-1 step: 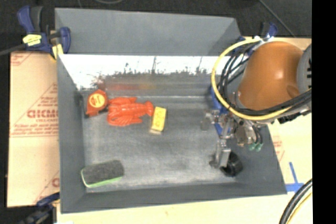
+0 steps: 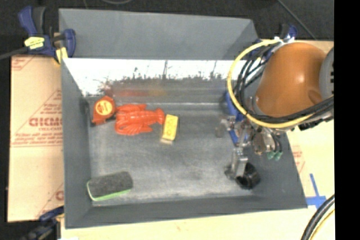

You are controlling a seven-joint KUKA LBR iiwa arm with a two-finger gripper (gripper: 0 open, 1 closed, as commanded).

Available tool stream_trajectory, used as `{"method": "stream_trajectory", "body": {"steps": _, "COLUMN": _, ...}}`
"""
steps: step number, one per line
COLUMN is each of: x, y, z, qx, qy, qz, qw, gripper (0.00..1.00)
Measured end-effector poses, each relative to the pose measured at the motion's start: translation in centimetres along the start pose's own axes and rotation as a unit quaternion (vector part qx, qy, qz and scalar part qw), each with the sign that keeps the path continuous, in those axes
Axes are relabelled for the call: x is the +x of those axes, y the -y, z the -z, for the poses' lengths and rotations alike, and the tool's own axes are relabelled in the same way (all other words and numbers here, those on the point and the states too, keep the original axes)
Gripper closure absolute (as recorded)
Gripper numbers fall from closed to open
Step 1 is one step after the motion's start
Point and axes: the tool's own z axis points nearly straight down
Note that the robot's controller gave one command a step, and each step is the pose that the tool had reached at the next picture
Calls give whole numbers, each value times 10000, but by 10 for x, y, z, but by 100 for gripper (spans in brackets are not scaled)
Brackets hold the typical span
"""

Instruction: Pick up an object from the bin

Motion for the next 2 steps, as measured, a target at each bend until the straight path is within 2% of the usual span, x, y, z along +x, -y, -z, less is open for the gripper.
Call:
{"method": "stream_trajectory", "body": {"steps": 1, "x": -2, "y": 46, "z": -75, "qx": 2, "qy": 26, "qz": 342, "qw": 9994, "gripper": 0}}
{"method": "stream_trajectory", "body": {"steps": 2, "x": 1, "y": 91, "z": -65, "qx": -9, "qy": -21, "qz": 488, "qw": 9988, "gripper": 0}}
